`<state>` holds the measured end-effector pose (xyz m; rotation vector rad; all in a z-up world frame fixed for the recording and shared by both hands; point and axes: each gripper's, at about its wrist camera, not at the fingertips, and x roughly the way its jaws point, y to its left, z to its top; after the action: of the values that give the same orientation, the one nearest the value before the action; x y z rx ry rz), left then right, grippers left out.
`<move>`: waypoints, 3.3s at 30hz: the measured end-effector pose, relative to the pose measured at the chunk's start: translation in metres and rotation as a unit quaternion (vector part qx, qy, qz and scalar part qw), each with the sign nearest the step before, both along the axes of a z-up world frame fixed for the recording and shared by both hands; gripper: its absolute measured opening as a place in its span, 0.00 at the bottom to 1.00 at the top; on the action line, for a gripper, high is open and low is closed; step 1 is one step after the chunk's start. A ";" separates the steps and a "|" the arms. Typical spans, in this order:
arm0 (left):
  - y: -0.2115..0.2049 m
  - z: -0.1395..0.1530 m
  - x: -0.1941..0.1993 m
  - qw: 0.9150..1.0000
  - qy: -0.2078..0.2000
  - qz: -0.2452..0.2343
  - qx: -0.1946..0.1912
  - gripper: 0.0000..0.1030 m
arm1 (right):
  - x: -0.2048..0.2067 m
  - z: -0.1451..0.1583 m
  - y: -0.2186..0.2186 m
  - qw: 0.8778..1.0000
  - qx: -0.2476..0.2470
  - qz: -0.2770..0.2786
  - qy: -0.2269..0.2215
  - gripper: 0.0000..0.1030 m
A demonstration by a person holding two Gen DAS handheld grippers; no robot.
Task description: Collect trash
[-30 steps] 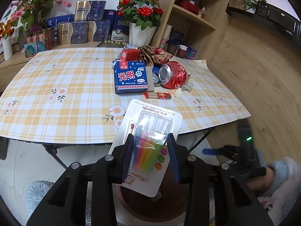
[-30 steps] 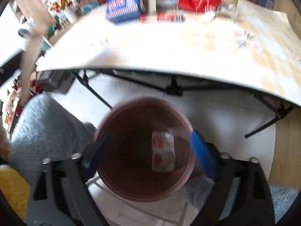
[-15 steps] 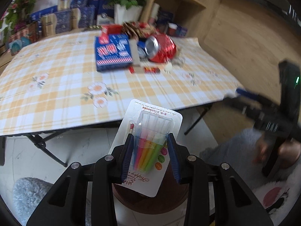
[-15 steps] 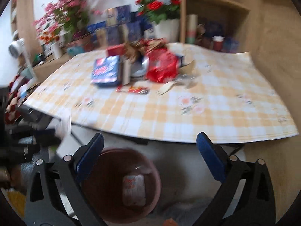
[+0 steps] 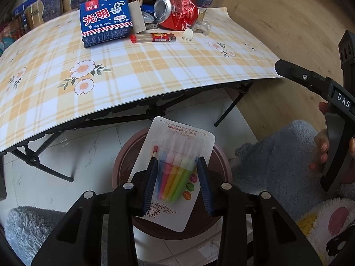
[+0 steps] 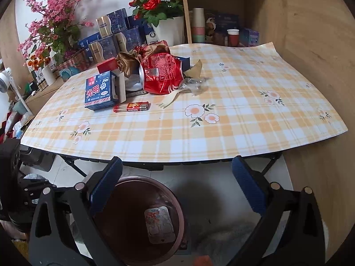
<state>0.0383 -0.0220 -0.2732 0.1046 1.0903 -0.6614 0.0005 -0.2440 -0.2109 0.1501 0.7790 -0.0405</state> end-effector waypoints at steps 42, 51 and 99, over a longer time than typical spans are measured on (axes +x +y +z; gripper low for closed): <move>0.026 0.064 0.116 0.980 -0.075 0.173 -0.055 0.94 | 0.064 -0.025 -0.017 0.995 0.081 0.053 0.036 0.94; -0.015 0.066 0.195 0.969 -0.117 0.218 0.010 0.94 | 0.093 -0.017 -0.024 0.997 0.050 0.062 0.011 0.94; 0.074 0.084 0.111 0.955 -0.121 0.263 -0.069 0.77 | 0.178 0.041 0.050 0.995 -0.038 0.041 -0.084 0.21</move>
<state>0.1490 0.0523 -0.1888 -0.2175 0.7832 -0.2323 0.1787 -0.1940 -0.1703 0.0479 0.6144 0.0199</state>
